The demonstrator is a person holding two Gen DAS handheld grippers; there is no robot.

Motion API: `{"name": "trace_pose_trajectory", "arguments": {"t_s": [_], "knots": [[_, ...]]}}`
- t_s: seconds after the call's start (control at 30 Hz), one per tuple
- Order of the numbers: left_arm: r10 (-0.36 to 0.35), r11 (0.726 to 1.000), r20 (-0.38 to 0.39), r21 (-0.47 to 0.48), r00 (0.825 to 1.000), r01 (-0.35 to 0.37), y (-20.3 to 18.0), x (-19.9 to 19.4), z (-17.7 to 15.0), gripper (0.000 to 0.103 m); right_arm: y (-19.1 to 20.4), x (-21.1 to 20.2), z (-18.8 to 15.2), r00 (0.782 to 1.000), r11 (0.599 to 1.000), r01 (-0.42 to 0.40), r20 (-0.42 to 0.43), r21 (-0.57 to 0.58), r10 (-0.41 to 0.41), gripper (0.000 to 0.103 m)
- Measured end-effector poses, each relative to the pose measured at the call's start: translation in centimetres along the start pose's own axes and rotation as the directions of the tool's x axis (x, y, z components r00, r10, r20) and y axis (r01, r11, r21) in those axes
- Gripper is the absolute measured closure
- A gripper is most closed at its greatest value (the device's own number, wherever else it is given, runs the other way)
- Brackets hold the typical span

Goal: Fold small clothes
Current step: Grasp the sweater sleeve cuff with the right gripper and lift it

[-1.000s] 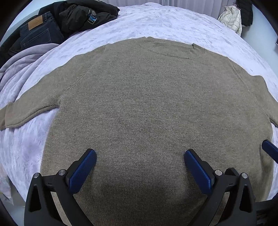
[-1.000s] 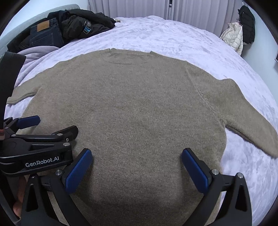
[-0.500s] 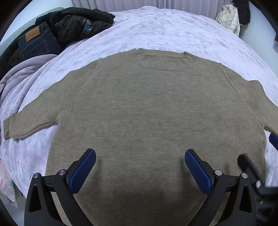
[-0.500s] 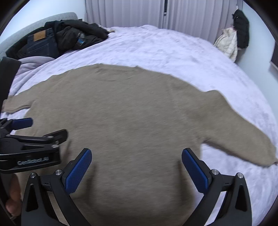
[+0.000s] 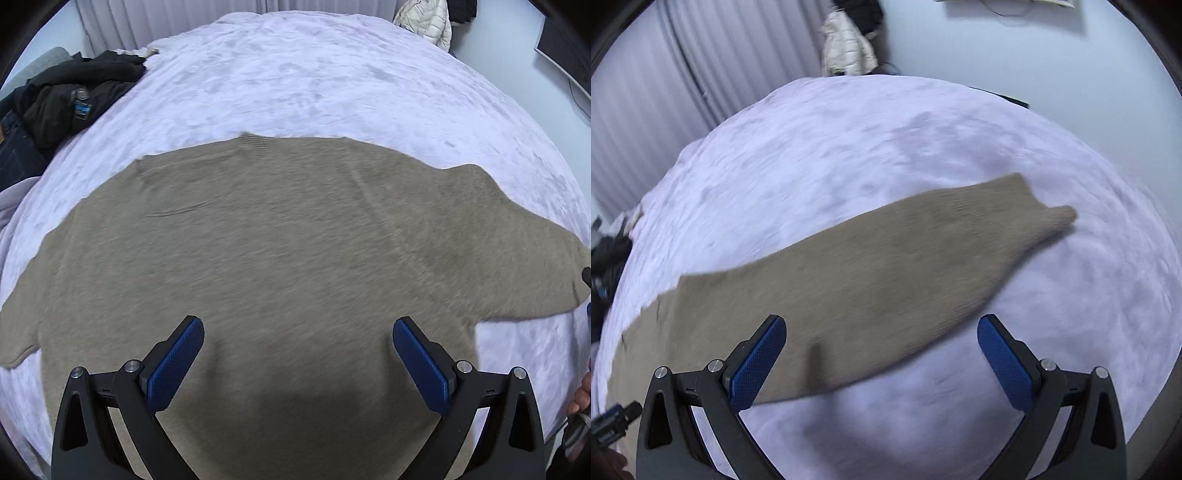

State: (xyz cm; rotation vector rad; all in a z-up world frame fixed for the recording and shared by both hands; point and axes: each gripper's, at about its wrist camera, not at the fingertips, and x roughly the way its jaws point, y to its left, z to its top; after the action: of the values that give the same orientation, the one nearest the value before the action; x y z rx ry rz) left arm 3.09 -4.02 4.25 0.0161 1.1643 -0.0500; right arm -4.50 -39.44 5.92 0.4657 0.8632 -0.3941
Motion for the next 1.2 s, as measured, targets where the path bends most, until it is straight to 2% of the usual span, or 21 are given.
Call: {"name": "trace_pose_trajectory", "arguments": {"t_s": [0.07,0.17,0.2,0.23,0.27,0.3,0.37,0.43,0.5,0.53,0.6,0.63,0.67,0.73,0.77,0.87,0.93,0.97,1.03,1.1,1.2], "knots": [[-0.020,1.000,-0.019,0.000,1.000,0.020,-1.5,0.7,0.5,0.000,-3.8,0.7,1.1,0.999,0.994,-0.031,0.012,0.106,0.030,0.001],[-0.049,0.999,-0.045,-0.012,0.998,0.049,-3.0,1.9,1.4,0.000,-6.0,2.6,2.8,0.992,0.976,-0.128,0.028,0.178,0.125,0.006],[-0.051,0.999,-0.047,-0.016,0.998,0.050,-3.3,2.2,1.8,0.000,-6.3,3.0,3.6,0.990,0.976,-0.139,0.045,0.170,0.133,0.018],[-0.049,0.999,-0.047,-0.021,0.998,0.048,-3.5,2.4,2.1,0.000,-5.9,3.1,4.2,0.988,0.978,-0.151,0.063,0.143,0.144,0.036],[-0.049,0.998,-0.045,-0.032,0.998,0.047,-3.6,2.5,2.5,0.000,-5.6,3.6,4.8,0.984,0.977,-0.175,0.049,0.121,0.170,0.093],[-0.055,0.998,-0.041,-0.044,0.998,0.053,-3.7,2.5,2.8,0.000,-6.2,4.1,5.2,0.979,0.971,-0.203,0.028,0.126,0.201,0.095],[-0.071,0.995,-0.021,-0.070,0.997,0.069,-3.8,2.3,3.5,0.000,-6.9,3.2,5.6,0.969,0.963,-0.242,0.082,0.119,0.233,0.096],[-0.064,0.995,0.001,-0.077,0.998,0.064,-4.3,2.1,4.2,0.000,-6.5,0.3,5.1,0.965,0.979,-0.199,0.183,0.043,0.188,0.097],[-0.061,0.996,0.000,-0.071,0.998,0.061,-5.8,2.8,4.6,0.000,-6.3,-1.8,4.5,0.953,0.982,-0.189,0.244,0.010,0.181,0.097],[-0.061,0.996,-0.012,-0.061,0.998,0.060,-6.6,3.4,4.9,0.000,-6.2,-1.9,4.3,0.952,0.982,-0.191,0.244,0.008,0.183,0.097],[-0.039,0.999,-0.040,-0.011,0.998,0.039,-8.8,5.1,5.3,0.000,-7.0,-0.9,4.4,0.967,0.987,-0.160,0.204,0.006,0.155,0.097],[0.006,1.000,-0.045,0.025,0.999,-0.005,-9.6,5.8,5.4,0.000,-7.4,-0.1,4.1,0.974,0.990,-0.144,0.177,0.010,0.140,0.097],[0.068,0.996,-0.026,0.067,0.997,-0.067,-10.7,6.3,5.3,0.000,-7.6,0.8,3.9,0.981,0.991,-0.133,0.146,0.022,0.129,0.096],[0.103,0.990,0.029,0.090,0.994,-0.105,-11.5,6.0,4.9,0.000,-8.7,2.2,3.3,0.986,0.987,-0.148,0.090,0.058,0.142,0.096],[0.108,0.989,0.036,0.098,0.994,-0.111,-11.6,5.8,4.9,0.000,-9.2,2.9,3.3,0.985,0.985,-0.156,0.089,0.066,0.150,0.096],[0.063,0.996,0.042,0.064,0.997,-0.066,-10.6,4.1,5.0,0.000,-9.2,3.2,3.4,0.985,0.986,-0.150,0.092,0.069,0.144,0.096],[0.020,1.000,0.089,0.017,0.996,-0.022,-9.5,2.3,4.8,0.000,-9.0,3.4,3.4,0.987,0.989,-0.138,0.089,0.057,0.132,0.096],[0.027,1.000,0.104,-0.005,0.994,-0.027,-9.0,1.9,4.9,0.000,-8.9,3.5,3.4,0.988,0.990,-0.131,0.086,0.052,0.127,0.096],[0.040,0.999,0.068,-0.018,0.997,-0.039,-8.9,2.9,5.5,0.000,-8.8,3.6,3.5,0.990,0.992,-0.120,0.080,0.046,0.116,0.096],[0.037,0.999,-0.025,-0.003,0.999,-0.037,-9.3,6.0,5.5,0.000,-8.6,3.7,3.6,0.992,0.994,-0.104,0.078,0.027,0.101,0.096],[0.019,1.000,-0.018,-0.016,1.000,-0.019,-9.1,5.6,4.6,0.000,-7.8,3.8,3.8,0.995,0.997,-0.070,0.068,-0.021,0.071,0.095]]}}
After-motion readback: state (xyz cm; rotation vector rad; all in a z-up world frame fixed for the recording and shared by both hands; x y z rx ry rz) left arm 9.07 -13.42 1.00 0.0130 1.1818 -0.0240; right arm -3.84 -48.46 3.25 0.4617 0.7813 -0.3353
